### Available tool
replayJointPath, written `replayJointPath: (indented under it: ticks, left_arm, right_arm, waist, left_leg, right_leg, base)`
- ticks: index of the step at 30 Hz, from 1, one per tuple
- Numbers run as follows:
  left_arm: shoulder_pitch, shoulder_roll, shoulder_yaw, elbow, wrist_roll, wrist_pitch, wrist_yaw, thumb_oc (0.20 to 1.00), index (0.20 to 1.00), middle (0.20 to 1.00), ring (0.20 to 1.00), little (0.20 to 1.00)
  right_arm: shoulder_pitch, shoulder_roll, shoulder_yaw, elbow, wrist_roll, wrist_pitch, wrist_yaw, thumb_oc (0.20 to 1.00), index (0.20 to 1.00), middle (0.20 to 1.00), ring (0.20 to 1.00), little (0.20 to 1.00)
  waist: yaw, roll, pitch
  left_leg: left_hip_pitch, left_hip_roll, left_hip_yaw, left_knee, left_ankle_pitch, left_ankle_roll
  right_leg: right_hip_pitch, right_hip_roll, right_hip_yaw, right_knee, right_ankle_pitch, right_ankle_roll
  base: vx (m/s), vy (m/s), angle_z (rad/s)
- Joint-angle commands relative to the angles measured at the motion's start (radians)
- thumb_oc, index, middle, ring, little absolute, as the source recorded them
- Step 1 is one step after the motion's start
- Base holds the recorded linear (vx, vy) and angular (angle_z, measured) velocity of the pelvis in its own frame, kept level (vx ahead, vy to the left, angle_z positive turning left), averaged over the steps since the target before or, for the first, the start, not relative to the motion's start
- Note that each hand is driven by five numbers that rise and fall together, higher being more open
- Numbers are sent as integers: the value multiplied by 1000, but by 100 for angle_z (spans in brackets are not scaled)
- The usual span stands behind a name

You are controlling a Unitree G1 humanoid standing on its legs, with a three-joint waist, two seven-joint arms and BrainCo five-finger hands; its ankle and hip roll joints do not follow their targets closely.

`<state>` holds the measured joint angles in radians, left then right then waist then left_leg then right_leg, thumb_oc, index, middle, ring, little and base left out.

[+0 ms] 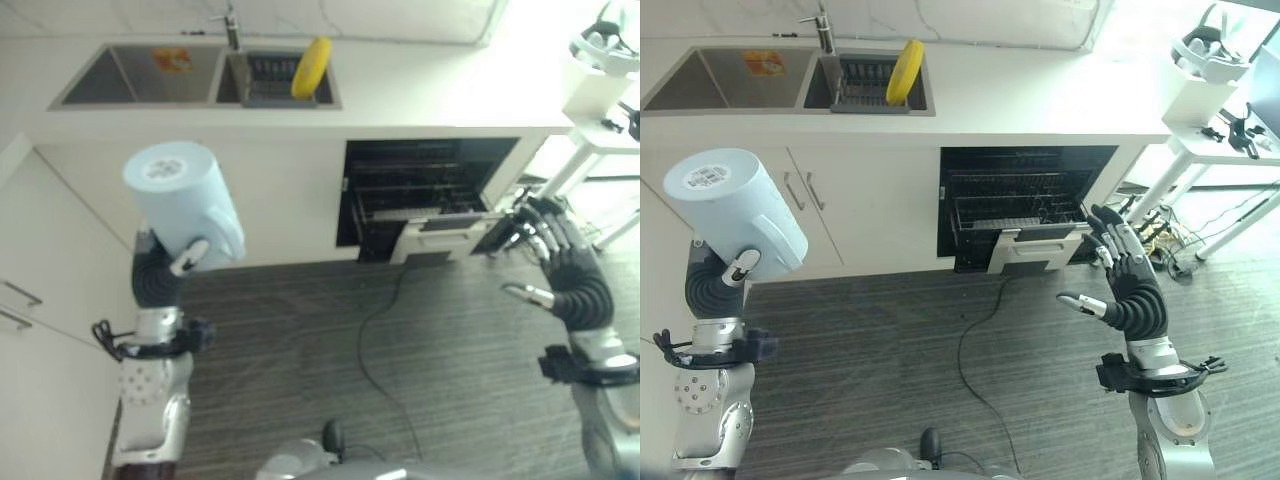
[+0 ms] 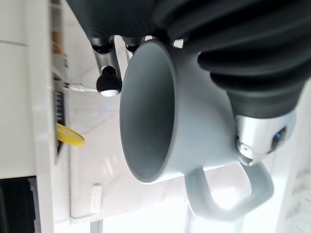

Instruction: Place the dishes in the dishwasher.

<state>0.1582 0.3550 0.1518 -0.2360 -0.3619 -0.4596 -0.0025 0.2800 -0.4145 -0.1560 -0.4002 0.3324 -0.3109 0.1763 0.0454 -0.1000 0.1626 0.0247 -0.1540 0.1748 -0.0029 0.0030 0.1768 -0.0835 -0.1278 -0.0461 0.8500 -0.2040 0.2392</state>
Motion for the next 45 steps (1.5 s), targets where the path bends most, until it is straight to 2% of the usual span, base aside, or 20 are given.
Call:
replayJointPath:
  ticks: [1,3,5,8,10,14,15,17,20,23,26,27,28,30,31,35,37,41,43,45]
  left_arm:
    - [-18,57,14,-90,68,-54,45,200,200,200,200,200]
    - [-33,74,12,-86,67,-49,60,200,200,200,200,200]
    - [-50,81,-11,-91,79,-35,84,200,200,200,200,200]
    - [-58,85,-20,-98,123,-27,118,200,200,200,200,200]
    - [-64,91,-16,-105,122,-15,110,200,200,200,200,200]
    - [-83,107,-25,-103,114,-4,118,200,200,200,200,200]
    - [-81,110,-30,-94,107,-6,144,200,200,200,200,200]
    - [-78,105,-29,-93,97,5,158,200,200,200,200,200]
    - [-74,97,-31,-105,97,8,165,200,200,200,200,200]
    - [-46,82,-18,-118,95,-6,152,200,200,200,200,200]
    - [-14,66,-9,-120,86,-22,130,200,200,200,200,200]
    - [-15,63,-16,-110,84,-32,115,200,200,200,200,200]
    - [-18,62,-22,-103,88,-40,98,200,200,200,200,200]
    - [-19,63,-26,-93,95,-50,89,200,200,200,200,200]
    - [-33,68,-40,-85,108,-53,99,200,200,200,200,200]
    - [-57,77,-55,-76,145,-57,135,200,200,200,200,200]
    - [-60,78,-54,-72,128,-68,127,200,200,200,200,200]
    - [-51,81,-48,-78,112,-76,115,200,200,200,200,200]
    - [-43,81,-47,-78,112,-88,111,200,200,200,200,200]
    - [-41,77,-48,-70,127,-107,118,200,200,200,200,200]
  right_arm:
    - [-60,-7,7,17,-11,-38,-33,1000,1000,1000,1000,1000]
    - [-71,-22,7,34,11,-50,-36,1000,1000,1000,1000,1000]
    - [-97,-29,21,41,16,-34,-49,1000,1000,1000,1000,1000]
    - [-109,-19,39,24,8,-19,-43,1000,1000,1000,1000,1000]
    - [-102,-15,39,11,16,-13,-47,1000,1000,1000,1000,1000]
    - [-143,-33,67,19,1,2,-93,1000,1000,1000,1000,1000]
    - [-199,-56,92,32,-2,28,-117,1000,1000,1000,1000,1000]
    - [-230,-73,101,41,0,45,-119,1000,1000,1000,1000,1000]
    - [-219,-96,80,34,39,55,-102,1000,1000,1000,1000,1000]
    - [-175,-102,45,18,69,51,-69,1000,1000,1000,1000,1000]
    - [-142,-94,37,11,63,33,-45,1000,1000,1000,1000,1000]
    - [-137,-91,38,11,55,30,-56,1000,1000,1000,1000,1000]
    - [-143,-84,44,17,46,30,-73,1000,1000,1000,1000,1000]
    - [-146,-65,51,24,26,27,-81,1000,1000,1000,1000,1000]
    - [-140,-56,53,18,12,25,-86,1000,1000,1000,1000,1000]
    - [-131,-53,53,9,15,31,-71,1000,1000,1000,1000,1000]
    - [-110,-40,45,3,8,14,-57,1000,1000,1000,1000,1000]
    - [-110,-44,33,-3,19,23,-58,1000,1000,1000,1000,1000]
    - [-116,-45,33,1,26,28,-50,1000,1000,1000,1000,1000]
    - [-111,-28,55,2,13,25,-34,1000,1000,1000,1000,1000]
  waist:
    - [15,29,-19]
    - [-1,30,7]
    - [-39,23,33]
    - [-64,26,41]
    - [-73,27,36]
    - [-58,30,12]
    - [-59,46,-5]
    - [-63,62,-16]
    - [-69,66,-17]
    - [-68,62,-17]
    - [-71,52,-13]
    - [-73,51,-12]
    - [-75,62,-12]
    - [-76,94,-12]
    - [-76,102,-10]
    - [-79,93,-25]
    - [-83,85,-30]
    - [-78,76,-25]
    - [-69,69,-17]
    - [-55,61,2]
  left_leg:
    - [-1,98,-123,-67,-9,-143]
    - [33,123,-130,-62,-34,-160]
    - [87,152,-116,-56,-84,-181]
    - [126,175,-102,-53,-116,-189]
    - [127,189,-110,-38,-132,-191]
    - [125,240,-87,-30,-130,-225]
    - [169,276,-66,-57,-119,-253]
    - [183,297,-65,-49,-114,-273]
    - [137,314,-68,33,-78,-289]
    - [82,294,-103,136,-54,-292]
    - [34,252,-106,249,-85,-274]
    - [24,234,-89,234,-109,-261]
    - [29,200,-62,147,-134,-242]
    - [68,177,-52,-45,-62,-240]
    - [70,170,-68,-80,-28,-242]
    - [79,151,-97,-84,-48,-223]
    - [88,164,-35,-84,-55,-219]
    - [95,144,-62,-84,-61,-185]
    - [88,134,-72,-84,-52,-167]
    - [73,134,-82,-77,-45,-150]
  right_leg:
    - [76,2,-129,-468,172,-68]
    - [74,-47,-150,-627,182,-73]
    - [31,-143,-118,-814,335,-26]
    - [1,-180,-91,-862,401,-1]
    - [3,-173,-62,-847,383,-2]
    - [69,-165,-138,-884,340,7]
    - [86,-133,-164,-907,318,-1]
    - [102,-90,-162,-906,293,-33]
    - [132,-45,-156,-916,268,-74]
    - [148,-26,-156,-920,251,-105]
    - [153,-27,-157,-921,245,-125]
    - [157,-26,-162,-922,243,-123]
    - [158,-16,-163,-923,239,-114]
    - [164,18,-154,-922,227,-103]
    - [169,31,-150,-919,222,-99]
    - [175,30,-145,-906,211,-92]
    - [171,8,-188,-873,202,-82]
    - [131,14,-170,-726,162,-84]
    - [93,22,-159,-604,168,-78]
    - [20,34,-139,-403,193,-69]
  base:
    - [155,-170,6]
    - [205,-292,13]
    - [300,-393,28]
    - [248,-320,57]
    - [191,-418,29]
    - [111,-470,60]
    - [183,-612,24]
    - [173,-512,5]
    - [91,-354,-4]
    - [55,-253,-23]
    - [56,-172,-27]
    - [102,-56,5]
    - [171,1,34]
    - [215,66,58]
    - [165,93,46]
    - [92,207,0]
    - [69,272,-33]
    - [90,287,-8]
    - [49,260,4]
    - [41,205,-1]
